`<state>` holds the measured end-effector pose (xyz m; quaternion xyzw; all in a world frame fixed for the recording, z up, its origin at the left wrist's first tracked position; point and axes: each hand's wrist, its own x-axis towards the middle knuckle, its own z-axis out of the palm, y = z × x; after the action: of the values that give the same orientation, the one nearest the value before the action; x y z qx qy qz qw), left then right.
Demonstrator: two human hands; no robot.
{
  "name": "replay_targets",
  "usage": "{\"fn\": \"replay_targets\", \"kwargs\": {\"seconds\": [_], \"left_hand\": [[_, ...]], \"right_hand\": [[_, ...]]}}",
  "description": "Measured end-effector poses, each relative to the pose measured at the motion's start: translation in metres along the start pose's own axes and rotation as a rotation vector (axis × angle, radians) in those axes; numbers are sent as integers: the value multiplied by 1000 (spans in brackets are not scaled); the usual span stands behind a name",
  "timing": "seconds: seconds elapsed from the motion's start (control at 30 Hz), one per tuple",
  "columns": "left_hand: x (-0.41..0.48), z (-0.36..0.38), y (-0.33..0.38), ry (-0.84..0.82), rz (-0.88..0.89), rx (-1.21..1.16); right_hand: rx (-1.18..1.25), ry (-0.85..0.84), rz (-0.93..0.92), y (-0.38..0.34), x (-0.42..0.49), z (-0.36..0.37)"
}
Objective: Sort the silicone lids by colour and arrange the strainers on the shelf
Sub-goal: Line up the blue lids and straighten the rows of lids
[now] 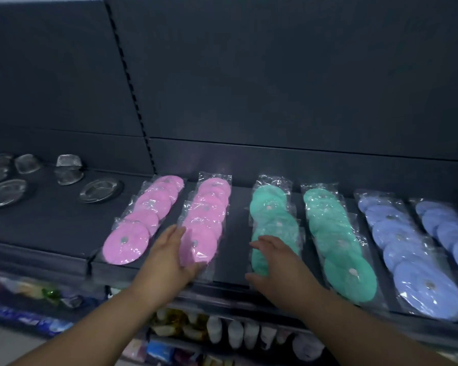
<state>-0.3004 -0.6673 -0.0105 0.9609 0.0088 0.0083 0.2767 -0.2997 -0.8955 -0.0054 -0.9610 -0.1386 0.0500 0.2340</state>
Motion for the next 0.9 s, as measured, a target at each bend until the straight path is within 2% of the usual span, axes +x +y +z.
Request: {"fn": "replay_targets", "kwargs": {"seconds": [0.1,0.23,0.47,0.6,0.77,0.9], "left_hand": [[10,-14,-21,-53,-79,-20],[30,-19,-29,-137,-63,-103],[45,-26,-29,-297,167,-295],[44,-19,-44,-338,205,-339],[82,-19,-46,-297,28,-422],[102,-11,-36,-335,-21,-472]], "right_hand": [[23,-45,-19,-20,10,10],[49,-78,14,-42,31,22],[155,-3,255,-76,86,43],[138,61,327,-81,97,50],[189,128,413,-80,101,51],[224,71,434,-79,107,51]]}}
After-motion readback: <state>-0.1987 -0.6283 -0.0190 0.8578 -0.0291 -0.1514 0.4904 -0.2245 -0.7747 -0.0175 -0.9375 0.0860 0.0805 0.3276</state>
